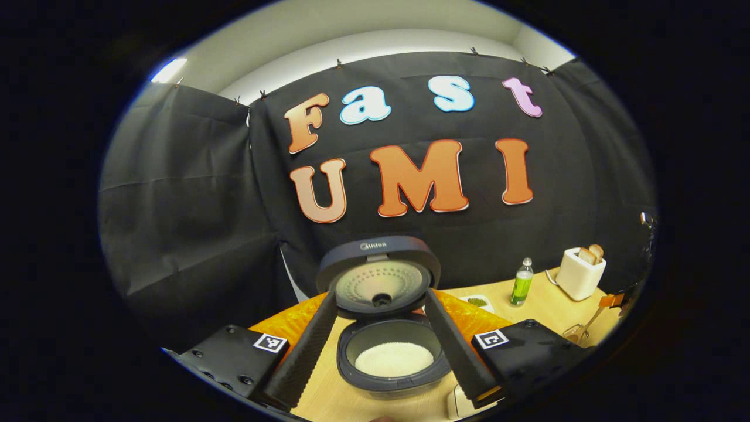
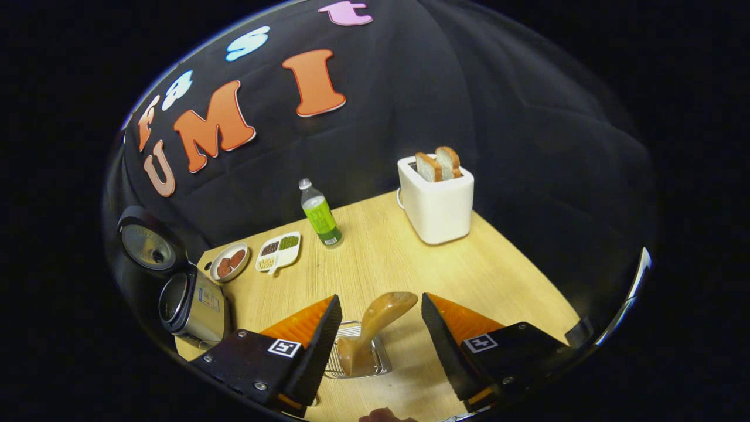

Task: Close the left gripper, press the button to open the rice cooker; take a wooden spoon from the chopstick holder with the right hand, scoop a spoonful of rice and pour it into the rice cooker, then put the wooden spoon back into the chopstick holder.

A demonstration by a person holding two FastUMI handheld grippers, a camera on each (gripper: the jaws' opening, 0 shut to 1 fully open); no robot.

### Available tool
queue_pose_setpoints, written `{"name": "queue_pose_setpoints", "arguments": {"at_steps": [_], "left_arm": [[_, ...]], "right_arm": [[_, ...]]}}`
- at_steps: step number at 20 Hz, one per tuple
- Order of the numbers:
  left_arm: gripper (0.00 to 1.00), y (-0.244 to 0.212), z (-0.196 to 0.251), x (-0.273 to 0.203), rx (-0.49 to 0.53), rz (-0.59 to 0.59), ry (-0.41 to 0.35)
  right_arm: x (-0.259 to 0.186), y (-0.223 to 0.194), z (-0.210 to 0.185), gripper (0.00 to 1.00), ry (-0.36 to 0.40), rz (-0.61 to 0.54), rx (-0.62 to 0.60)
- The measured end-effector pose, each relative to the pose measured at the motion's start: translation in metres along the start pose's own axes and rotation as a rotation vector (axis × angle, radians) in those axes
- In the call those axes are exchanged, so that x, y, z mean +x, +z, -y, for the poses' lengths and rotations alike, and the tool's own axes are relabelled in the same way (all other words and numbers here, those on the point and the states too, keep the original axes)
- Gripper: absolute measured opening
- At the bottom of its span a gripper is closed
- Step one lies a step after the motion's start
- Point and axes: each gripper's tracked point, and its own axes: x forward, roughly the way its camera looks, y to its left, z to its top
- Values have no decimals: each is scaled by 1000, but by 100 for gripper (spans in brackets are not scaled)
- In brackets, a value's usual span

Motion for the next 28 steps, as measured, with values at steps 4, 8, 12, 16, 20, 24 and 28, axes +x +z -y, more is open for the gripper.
{"name": "queue_pose_setpoints", "arguments": {"at_steps": [4,8,12,16,20,24,28], "left_arm": [[94,39,-11,42,-84,-28,-68],[94,73,-18,85,-68,-68,-99],[93,80,-15,135,-122,-127,-94],[98,42,0,171,-165,-342,-127],[98,-2,2,178,-173,-551,-143],[100,-36,12,162,-222,-714,-157],[100,-64,19,136,-214,-858,-151]], "right_arm": [[-32,34,-12,95,14,101,-63],[-58,63,-36,95,47,182,-112],[-75,85,-63,95,95,261,-127],[-83,92,-82,95,119,279,-166],[-88,91,-88,95,134,289,-181],[-86,85,-90,95,140,273,-203],[-81,84,-103,95,172,268,-203]]}}
